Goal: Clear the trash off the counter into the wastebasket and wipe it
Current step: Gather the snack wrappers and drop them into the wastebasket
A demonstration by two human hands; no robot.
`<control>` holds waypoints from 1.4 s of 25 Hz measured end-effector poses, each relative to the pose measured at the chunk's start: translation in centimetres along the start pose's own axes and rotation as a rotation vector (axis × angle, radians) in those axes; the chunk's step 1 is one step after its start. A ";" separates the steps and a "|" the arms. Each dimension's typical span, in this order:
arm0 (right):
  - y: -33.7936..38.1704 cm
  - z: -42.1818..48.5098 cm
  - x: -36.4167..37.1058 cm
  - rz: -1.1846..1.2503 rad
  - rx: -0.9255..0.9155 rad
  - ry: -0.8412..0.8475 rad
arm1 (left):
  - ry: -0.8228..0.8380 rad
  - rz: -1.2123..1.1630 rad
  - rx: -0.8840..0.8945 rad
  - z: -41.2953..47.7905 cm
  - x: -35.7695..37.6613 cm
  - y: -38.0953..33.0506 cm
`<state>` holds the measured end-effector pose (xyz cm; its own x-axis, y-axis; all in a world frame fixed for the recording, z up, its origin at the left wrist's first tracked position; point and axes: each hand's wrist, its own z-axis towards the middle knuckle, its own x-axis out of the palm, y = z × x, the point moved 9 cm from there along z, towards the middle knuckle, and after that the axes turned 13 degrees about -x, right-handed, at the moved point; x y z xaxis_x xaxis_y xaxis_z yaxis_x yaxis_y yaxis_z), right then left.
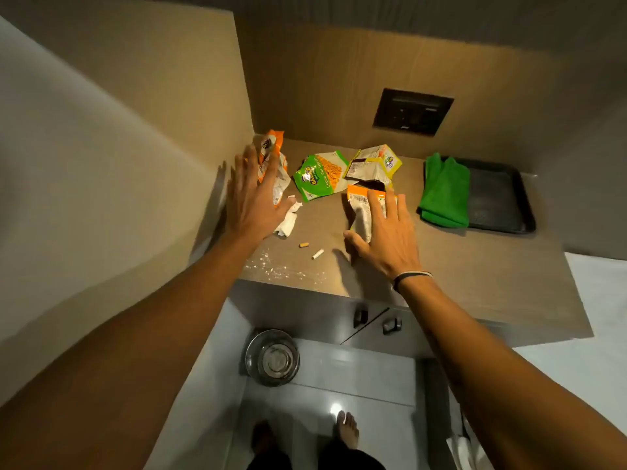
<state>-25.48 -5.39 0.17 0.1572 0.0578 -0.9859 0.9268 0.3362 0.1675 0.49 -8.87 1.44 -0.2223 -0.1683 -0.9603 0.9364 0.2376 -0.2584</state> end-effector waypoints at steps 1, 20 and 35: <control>-0.4 0.2 0.9 0.026 0.010 -0.006 | 0.001 -0.017 -0.032 0.8 0.8 0.2; 5.6 -9.6 0.4 0.297 -0.213 -0.641 | -0.555 -0.734 -0.350 -9.4 -6.2 7.8; 15.2 -17.8 45.7 0.502 -0.366 0.366 | 0.265 -0.502 -0.946 -38.9 37.6 23.9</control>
<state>-10.26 19.14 -42.29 0.3506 0.5780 -0.7369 0.5889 0.4757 0.6533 3.98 27.70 -44.92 -0.6766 -0.2670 -0.6862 0.1623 0.8549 -0.4927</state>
